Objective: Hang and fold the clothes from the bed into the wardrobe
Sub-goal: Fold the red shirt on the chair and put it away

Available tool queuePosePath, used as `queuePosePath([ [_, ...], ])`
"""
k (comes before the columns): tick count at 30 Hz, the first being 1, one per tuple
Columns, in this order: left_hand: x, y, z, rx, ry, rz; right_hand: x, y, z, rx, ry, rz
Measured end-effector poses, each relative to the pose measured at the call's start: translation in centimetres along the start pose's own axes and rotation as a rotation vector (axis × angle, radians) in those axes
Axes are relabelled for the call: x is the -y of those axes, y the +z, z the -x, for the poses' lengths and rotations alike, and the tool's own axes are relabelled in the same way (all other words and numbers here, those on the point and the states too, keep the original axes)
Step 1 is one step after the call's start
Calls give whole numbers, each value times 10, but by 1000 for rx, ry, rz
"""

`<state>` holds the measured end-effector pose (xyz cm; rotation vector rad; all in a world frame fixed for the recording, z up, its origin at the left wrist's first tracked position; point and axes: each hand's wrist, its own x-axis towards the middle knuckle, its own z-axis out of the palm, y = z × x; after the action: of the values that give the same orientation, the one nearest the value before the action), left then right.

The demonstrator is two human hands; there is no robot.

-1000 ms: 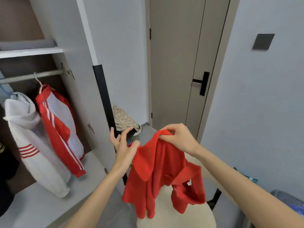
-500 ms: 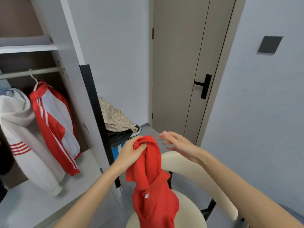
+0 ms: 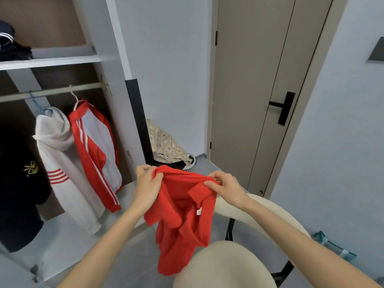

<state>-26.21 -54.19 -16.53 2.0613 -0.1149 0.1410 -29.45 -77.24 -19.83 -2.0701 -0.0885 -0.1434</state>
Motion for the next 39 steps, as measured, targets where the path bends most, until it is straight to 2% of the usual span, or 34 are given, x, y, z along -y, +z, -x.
queuePosePath([
  [2,13,-5,0,43,78,-209,18,-6,-8,-22,-82,-29],
  [4,17,-3,3,132,131,-314,36,-6,-14,37,-150,-85],
  [7,7,9,12,295,192,-254,58,3,-20,124,-197,-131],
  [10,-1,21,16,389,204,-101,67,13,-24,99,-217,-111],
  [13,-4,24,10,380,52,81,65,13,-24,13,-145,-92],
  [15,-4,26,4,339,-92,201,56,8,-23,36,-61,-101],
  [18,2,26,2,304,-173,222,33,0,-14,113,77,-14],
  [20,6,26,3,292,-215,296,12,-5,-3,222,186,104],
  [23,6,25,4,321,-250,420,-23,-6,15,485,315,255],
  [26,1,22,3,364,-247,491,-47,13,29,598,316,338],
  [28,-3,18,3,381,-238,531,-59,30,31,537,270,279],
  [32,-7,6,2,391,-209,564,-65,56,28,425,217,-18],
  [36,3,-15,-6,265,-170,628,-64,63,20,286,225,-255],
  [39,20,-35,-12,207,-124,604,-60,53,14,118,224,-291],
])
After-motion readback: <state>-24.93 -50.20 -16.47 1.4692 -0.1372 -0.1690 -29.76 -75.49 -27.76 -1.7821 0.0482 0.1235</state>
